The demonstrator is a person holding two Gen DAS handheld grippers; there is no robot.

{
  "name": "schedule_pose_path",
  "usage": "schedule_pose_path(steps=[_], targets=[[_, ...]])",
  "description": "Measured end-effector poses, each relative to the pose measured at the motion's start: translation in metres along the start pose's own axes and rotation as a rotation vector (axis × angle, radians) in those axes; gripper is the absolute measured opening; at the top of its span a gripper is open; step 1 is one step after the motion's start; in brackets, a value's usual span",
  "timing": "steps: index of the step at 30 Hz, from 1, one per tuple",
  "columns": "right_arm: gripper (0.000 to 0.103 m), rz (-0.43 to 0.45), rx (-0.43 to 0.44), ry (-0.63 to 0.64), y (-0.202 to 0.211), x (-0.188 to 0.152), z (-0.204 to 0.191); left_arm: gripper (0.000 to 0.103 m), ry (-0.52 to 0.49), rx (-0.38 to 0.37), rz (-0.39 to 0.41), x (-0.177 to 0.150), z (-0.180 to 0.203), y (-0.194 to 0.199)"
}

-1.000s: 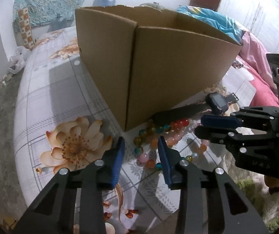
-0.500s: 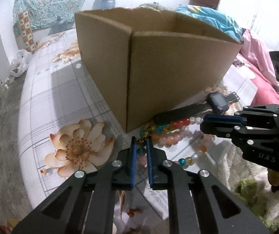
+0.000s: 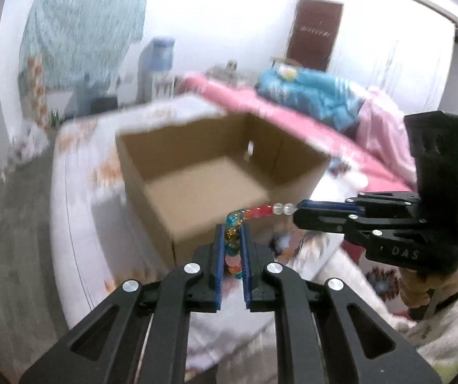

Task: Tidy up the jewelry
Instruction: 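Lift the bracelet with both tools and release it inside the cardboard box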

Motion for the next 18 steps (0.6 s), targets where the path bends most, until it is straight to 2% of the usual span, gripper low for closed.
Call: schedule_pose_path(steps=[3,5,8,11,12,15,16,18], targets=[[0.007,0.013,0.048,0.031,-0.005,0.038,0.008,0.009,-0.020,-0.004,0.037,0.038,-0.004,-0.007],[0.008,-0.033,0.100,0.015,-0.030,0.068,0.018,0.009,-0.014,0.004,0.028,0.055,-0.014,-0.022],[0.008,-0.146,0.146,-0.036,-0.078,0.084,0.038,0.009,0.005,0.065,-0.065,0.073,-0.038,-0.067],[0.008,-0.328,0.155,-0.115,-0.140,0.087,0.063,0.009,0.032,0.096,-0.157,0.076,-0.059,-0.105],[0.008,-0.366,0.148,-0.127,-0.153,0.087,0.068,0.009,0.031,0.120,-0.196,0.076,-0.065,-0.120],[0.008,-0.452,0.116,-0.126,-0.187,0.088,0.079,0.009,0.021,0.161,-0.267,0.070,-0.076,-0.143],[0.008,-0.476,0.098,-0.125,-0.198,0.087,0.084,0.010,0.007,0.195,-0.301,0.068,-0.080,-0.153],[0.012,-0.517,0.091,-0.143,-0.212,0.086,0.092,0.010,-0.013,0.230,-0.327,0.066,-0.085,-0.163]])
Point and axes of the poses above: each gripper's, at about its wrist camera, not at the fingertips, and y roughly against the way its jaws point, z to its right, x to its top, the point moved 5 cm from there along -y, roughly the way its jaws point, and after that the axes turned 1 degree about -x, right-handed, at the moved point
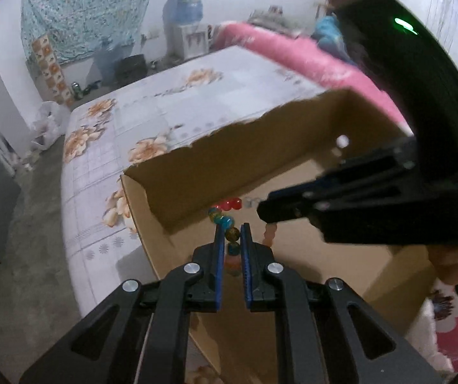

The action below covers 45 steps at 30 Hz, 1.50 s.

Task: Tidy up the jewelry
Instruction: 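Lift the bracelet with both tools and release it inside the cardboard box, then withdraw both tools from the box back over the table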

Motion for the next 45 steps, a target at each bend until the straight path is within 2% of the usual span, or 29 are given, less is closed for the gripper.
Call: schedule_pose_path(steps=[2,3,5,8,11,13,14,19,23,25,29,31,34,38,41,43,45], targets=[[0.015,-0.011,-0.005,-0.022,-0.005,0.009,0.008,0.012,-0.005,0.041,-0.009,0.000,-0.004,-0.005],[0.019,-0.007,-0.006,-0.024,-0.004,0.017,0.003,0.017,-0.002,0.045,-0.007,0.000,-0.006,-0.006],[0.024,0.025,0.000,-0.028,0.003,0.017,0.005,0.020,0.012,0.045,0.009,0.001,-0.011,-0.003],[0.026,0.070,0.007,-0.024,0.018,0.013,0.003,0.026,0.027,0.052,0.052,0.001,-0.016,0.012],[0.027,0.133,0.001,-0.024,0.040,0.011,0.002,0.036,0.049,0.053,0.104,-0.002,-0.017,0.035],[0.028,0.209,-0.015,-0.014,0.067,0.001,0.000,0.046,0.064,0.047,0.144,-0.005,-0.018,0.053],[0.032,0.235,-0.021,-0.008,0.075,0.002,-0.001,0.049,0.072,0.044,0.162,-0.007,-0.017,0.062],[0.045,0.450,-0.046,0.044,0.148,-0.049,-0.015,0.078,0.131,-0.043,0.284,-0.038,-0.015,0.119],[0.048,0.562,-0.051,0.033,0.188,-0.107,-0.013,0.084,0.160,-0.077,0.320,-0.071,-0.010,0.145],[0.052,0.584,-0.047,0.002,0.193,-0.134,-0.009,0.089,0.167,-0.088,0.314,-0.090,-0.005,0.150],[0.062,0.586,-0.057,-0.102,0.180,-0.185,0.005,0.093,0.172,-0.102,0.252,-0.129,0.016,0.142],[0.064,0.563,-0.078,-0.150,0.161,-0.205,0.010,0.094,0.164,-0.109,0.201,-0.148,0.030,0.124],[0.069,0.498,-0.121,-0.218,0.125,-0.227,0.015,0.094,0.161,-0.082,0.111,-0.171,0.046,0.088],[0.070,0.412,-0.249,-0.240,0.082,-0.248,0.014,0.094,0.167,-0.064,0.045,-0.191,0.056,0.048],[0.070,0.360,-0.252,-0.244,0.059,-0.256,0.011,0.094,0.157,-0.039,-0.016,-0.199,0.062,0.026],[0.070,0.347,-0.256,-0.231,0.051,-0.259,0.008,0.094,0.135,-0.017,-0.023,-0.200,0.065,0.019],[0.075,0.348,-0.275,-0.213,0.047,-0.259,0.005,0.095,0.113,0.015,-0.017,-0.200,0.068,0.017]])
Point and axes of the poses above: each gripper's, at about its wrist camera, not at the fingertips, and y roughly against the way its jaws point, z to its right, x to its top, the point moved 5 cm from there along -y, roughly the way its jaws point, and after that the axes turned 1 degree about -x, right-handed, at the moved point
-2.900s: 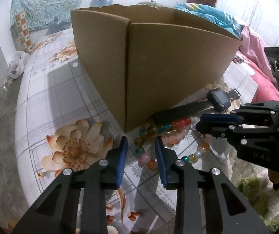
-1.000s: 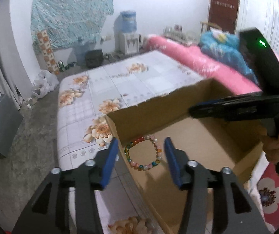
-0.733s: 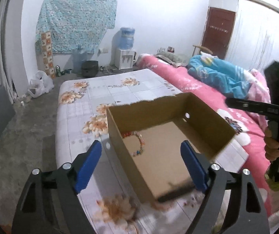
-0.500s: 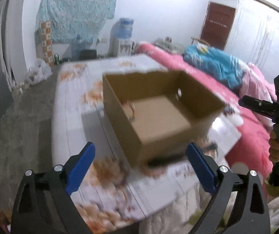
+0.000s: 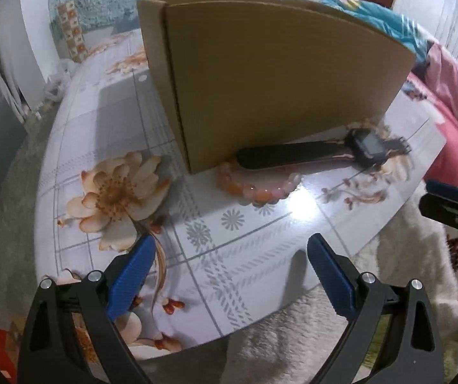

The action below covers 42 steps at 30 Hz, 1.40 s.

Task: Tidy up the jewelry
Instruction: 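Withdraw both tools from the box back over the table, then grasp the black smartwatch by its face with the right tool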

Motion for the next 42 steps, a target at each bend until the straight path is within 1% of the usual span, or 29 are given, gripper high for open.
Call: schedule_pose_path(steps=[1,2,4,6,9,11,12,15,18,19,22,23,25,27,28,29,30,32,33,34,35,37,39,42], targets=[[0.076,0.007,-0.012,0.010,0.000,0.000,-0.001,0.097,-0.009,0.018,-0.002,-0.001,0.001,-0.002],[0.076,0.013,-0.020,0.019,0.002,-0.002,-0.002,0.097,-0.012,0.028,-0.003,-0.001,0.002,-0.004],[0.078,0.028,-0.027,0.030,0.003,-0.001,-0.003,0.097,-0.001,0.027,0.010,0.001,0.000,-0.004],[0.082,0.042,-0.031,0.037,0.005,-0.002,-0.002,0.097,-0.004,0.030,0.013,0.001,0.001,-0.004],[0.088,0.068,-0.031,0.035,0.005,0.000,0.003,0.097,-0.005,0.030,-0.001,0.000,-0.001,-0.004],[0.090,0.090,-0.032,0.028,0.007,0.002,0.007,0.097,-0.008,0.028,-0.016,0.001,-0.003,-0.005],[0.093,0.103,-0.035,0.025,0.011,0.003,0.012,0.098,-0.011,0.029,-0.023,0.002,-0.003,-0.006],[0.094,0.149,-0.036,0.015,0.020,0.005,0.021,0.098,-0.015,0.029,-0.036,0.003,-0.002,-0.006],[0.094,0.170,0.000,-0.009,0.025,0.005,0.031,0.098,-0.007,0.033,-0.048,0.003,-0.002,-0.007],[0.094,0.175,0.033,-0.022,0.026,0.005,0.034,0.099,-0.003,0.036,-0.049,0.003,-0.002,-0.008],[0.094,0.176,0.085,-0.033,0.026,0.009,0.033,0.099,0.005,0.041,-0.041,0.005,-0.001,-0.009],[0.093,0.176,0.093,-0.025,0.026,0.011,0.031,0.099,0.002,0.039,-0.038,0.005,-0.001,-0.009],[0.088,0.173,0.098,-0.004,0.024,0.014,0.024,0.099,-0.014,0.033,-0.036,0.005,0.000,-0.009],[0.081,0.169,0.108,0.021,0.021,0.017,0.017,0.098,-0.025,0.042,-0.036,0.005,-0.001,-0.008],[0.080,0.166,0.113,0.032,0.019,0.019,0.013,0.097,-0.028,0.048,-0.027,0.006,-0.001,-0.005],[0.077,0.164,0.116,0.039,0.018,0.020,0.010,0.096,-0.029,0.038,-0.007,0.008,0.001,-0.001],[0.074,0.163,0.120,0.049,0.016,0.022,0.007,0.092,-0.030,0.015,0.017,0.010,0.003,0.004],[0.071,0.162,0.119,0.068,0.012,0.026,0.001,0.088,-0.022,-0.055,0.073,0.016,0.008,0.016],[0.070,0.161,0.121,0.075,0.010,0.028,0.000,0.084,-0.017,-0.096,0.094,0.020,0.010,0.020],[0.069,0.162,0.122,0.083,0.008,0.030,-0.002,0.079,-0.013,-0.120,0.106,0.023,0.013,0.023],[0.068,0.162,0.121,0.092,0.006,0.032,-0.004,0.079,-0.005,-0.157,0.118,0.027,0.015,0.025],[0.065,0.158,0.113,0.108,0.000,0.035,-0.007,0.076,0.012,-0.215,0.112,0.033,0.018,0.023],[0.058,0.141,0.102,0.118,-0.007,0.036,-0.008,0.073,0.022,-0.235,0.099,0.036,0.020,0.018],[0.054,0.117,0.092,0.120,-0.014,0.035,-0.007,0.067,0.051,-0.253,0.067,0.042,0.021,0.008]])
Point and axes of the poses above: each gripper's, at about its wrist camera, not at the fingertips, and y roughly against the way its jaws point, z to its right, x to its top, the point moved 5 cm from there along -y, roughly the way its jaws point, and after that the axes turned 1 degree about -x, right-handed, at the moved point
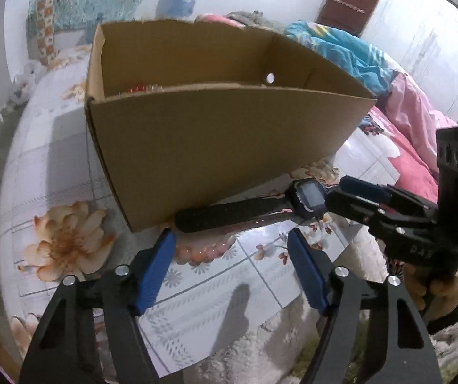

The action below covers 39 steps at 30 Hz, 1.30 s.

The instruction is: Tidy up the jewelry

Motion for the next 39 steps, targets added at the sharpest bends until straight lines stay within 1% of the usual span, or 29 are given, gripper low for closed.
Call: schedule_pose_path(steps=[1,3,6,8,10,12,13,14,16,18,21,23,26,29,30,33,39], targets=[[0.053,-0.003,-0.006,0.003,0.000,0.000,0.000,0.065,0.013,-0.010,-0.005,0.001,0.000,-0.003],[0.053,0.004,-0.007,0.017,0.003,0.001,-0.002,0.065,0.027,-0.032,-0.005,0.002,0.001,-0.003],[0.053,0.026,-0.007,0.102,0.010,0.005,-0.013,0.065,0.023,-0.057,0.012,0.002,0.002,0.001],[0.053,0.030,0.001,0.180,0.012,0.005,-0.024,0.065,0.011,-0.040,0.016,0.003,0.000,0.002],[0.053,0.017,0.023,0.299,0.010,0.005,-0.041,0.059,-0.006,-0.010,0.021,0.000,-0.002,0.004],[0.048,-0.003,0.050,0.401,0.006,0.005,-0.053,0.056,-0.024,0.017,0.024,-0.003,-0.004,0.006],[0.046,-0.013,0.063,0.449,0.003,0.005,-0.059,0.051,-0.037,0.038,0.024,-0.004,-0.005,0.007],[0.043,-0.028,0.076,0.509,-0.001,0.005,-0.066,0.050,-0.047,0.059,0.023,-0.006,-0.007,0.007],[0.039,-0.060,0.092,0.585,-0.011,0.004,-0.073,0.043,-0.048,0.067,0.023,-0.009,-0.009,0.007],[0.035,-0.084,0.076,0.665,-0.021,0.004,-0.079,0.039,-0.040,0.061,0.027,-0.011,-0.011,0.008],[0.034,-0.125,0.053,0.774,-0.033,0.000,-0.085,0.035,-0.044,0.062,0.033,-0.014,-0.012,0.010],[0.032,-0.146,0.017,0.843,-0.040,-0.004,-0.086,0.033,-0.046,0.059,0.035,-0.014,-0.013,0.010],[0.028,-0.170,-0.005,0.884,-0.045,-0.008,-0.085,0.031,-0.038,0.040,0.041,-0.014,-0.014,0.011],[0.019,-0.183,0.004,0.866,-0.046,-0.005,-0.083,0.031,-0.026,0.004,0.049,-0.012,-0.013,0.012],[0.013,-0.186,0.014,0.851,-0.046,-0.004,-0.082,0.031,-0.020,-0.009,0.052,-0.012,-0.013,0.012],[0.005,-0.179,0.043,0.807,-0.045,0.002,-0.081,0.031,0.012,-0.070,0.059,-0.010,-0.015,0.015],[0.003,-0.125,0.063,0.742,-0.030,0.015,-0.071,0.031,0.108,-0.194,0.064,-0.001,-0.015,0.015]])
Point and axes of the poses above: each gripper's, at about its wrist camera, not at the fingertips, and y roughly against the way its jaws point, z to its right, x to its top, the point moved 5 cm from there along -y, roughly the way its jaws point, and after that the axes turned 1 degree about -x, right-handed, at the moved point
